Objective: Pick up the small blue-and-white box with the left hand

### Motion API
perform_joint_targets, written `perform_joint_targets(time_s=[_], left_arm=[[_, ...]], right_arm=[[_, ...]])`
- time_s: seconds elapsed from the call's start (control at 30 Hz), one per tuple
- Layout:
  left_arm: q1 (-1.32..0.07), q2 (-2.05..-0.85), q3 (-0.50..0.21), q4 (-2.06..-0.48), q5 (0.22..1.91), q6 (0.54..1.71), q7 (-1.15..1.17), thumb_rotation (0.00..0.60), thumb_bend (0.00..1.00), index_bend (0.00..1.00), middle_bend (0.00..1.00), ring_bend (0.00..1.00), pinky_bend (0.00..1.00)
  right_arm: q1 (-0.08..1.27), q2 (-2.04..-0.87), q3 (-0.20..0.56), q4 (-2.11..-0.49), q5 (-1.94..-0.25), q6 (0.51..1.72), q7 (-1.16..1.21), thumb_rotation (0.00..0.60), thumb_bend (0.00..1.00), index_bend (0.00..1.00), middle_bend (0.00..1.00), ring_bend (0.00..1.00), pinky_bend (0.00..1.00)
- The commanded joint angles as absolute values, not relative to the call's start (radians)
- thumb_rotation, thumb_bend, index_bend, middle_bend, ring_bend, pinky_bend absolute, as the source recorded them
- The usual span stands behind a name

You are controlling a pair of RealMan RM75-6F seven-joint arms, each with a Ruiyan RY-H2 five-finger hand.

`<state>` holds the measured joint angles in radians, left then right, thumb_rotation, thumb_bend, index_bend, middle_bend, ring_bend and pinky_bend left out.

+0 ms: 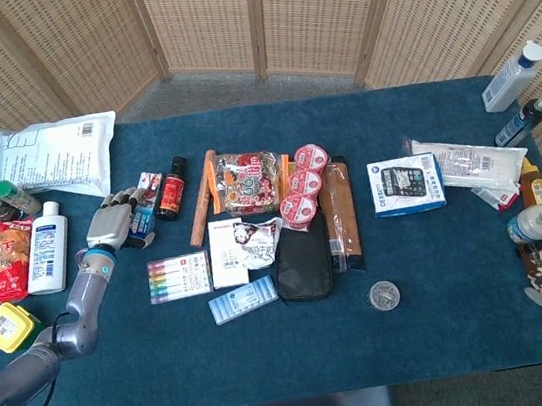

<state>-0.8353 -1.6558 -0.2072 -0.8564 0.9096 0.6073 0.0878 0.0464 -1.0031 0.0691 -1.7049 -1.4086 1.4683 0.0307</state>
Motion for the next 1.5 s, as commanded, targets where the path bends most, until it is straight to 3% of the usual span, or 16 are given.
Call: perform_joint_targets(time_s=[0.03, 0.2, 0.27, 0.4, 0.53, 0.67, 0.83, 0.97, 1.5], left_arm=[[-0.846, -1.699, -0.222, -0.797, 0.901, 0.587, 0.069, 0.506, 0.36, 0.0, 0.0, 0.0, 0.0], [-0.857, -1.743, -0.237, -0.737, 0.902, 0.563, 0.048, 0.598, 0.36, 0.0, 0.0, 0.01, 0.0], [-0.859, -1.759, -0.244, -0.723, 0.908, 0.571, 0.039, 0.6, 0.37, 0.0, 0.0, 0.09, 0.04], [-0.856, -1.79, -0.257, -0.694, 0.924, 0.607, 0.024, 0.6, 0.5, 0.08, 0.02, 0.32, 0.34], [-0.841, -1.815, -0.277, -0.681, 0.949, 0.686, -0.006, 0.6, 0.64, 0.34, 0.23, 0.6, 0.62], [-0.83, -1.82, -0.288, -0.672, 0.963, 0.718, -0.019, 0.6, 0.68, 0.51, 0.42, 0.76, 0.78], [-0.802, -1.789, -0.313, -0.712, 0.992, 0.782, -0.079, 0.6, 0.68, 0.61, 0.53, 0.84, 0.85], [-0.765, -1.718, -0.322, -0.804, 1.011, 0.829, -0.1, 0.6, 0.68, 0.62, 0.54, 0.84, 0.86], [-0.616, -1.278, -0.385, -1.521, 1.092, 1.073, -0.037, 0.6, 0.66, 0.62, 0.54, 0.83, 0.85]], right_arm=[[0.039, -1.003, 0.067, -1.703, -1.407, 1.473, 0.037, 0.6, 0.0, 0.0, 0.03, 0.0, 0.0], [0.029, -0.996, 0.067, -1.705, -1.411, 1.485, 0.05, 0.6, 0.0, 0.0, 0.03, 0.0, 0.0], [0.026, -0.996, 0.067, -1.704, -1.415, 1.488, 0.059, 0.6, 0.0, 0.0, 0.03, 0.0, 0.0], [0.021, -0.994, 0.065, -1.699, -1.417, 1.489, 0.078, 0.6, 0.0, 0.0, 0.03, 0.0, 0.0], [0.016, -0.993, 0.067, -1.693, -1.419, 1.492, 0.089, 0.6, 0.0, 0.0, 0.03, 0.0, 0.0], [0.013, -0.994, 0.067, -1.689, -1.424, 1.495, 0.105, 0.6, 0.0, 0.0, 0.03, 0.0, 0.0], [0.01, -0.995, 0.068, -1.681, -1.429, 1.498, 0.119, 0.6, 0.0, 0.0, 0.03, 0.0, 0.0], [0.01, -0.995, 0.07, -1.676, -1.434, 1.501, 0.127, 0.6, 0.0, 0.0, 0.03, 0.0, 0.0], [0.027, -1.023, 0.064, -1.643, -1.456, 1.468, 0.154, 0.6, 0.0, 0.0, 0.03, 0.0, 0.0]])
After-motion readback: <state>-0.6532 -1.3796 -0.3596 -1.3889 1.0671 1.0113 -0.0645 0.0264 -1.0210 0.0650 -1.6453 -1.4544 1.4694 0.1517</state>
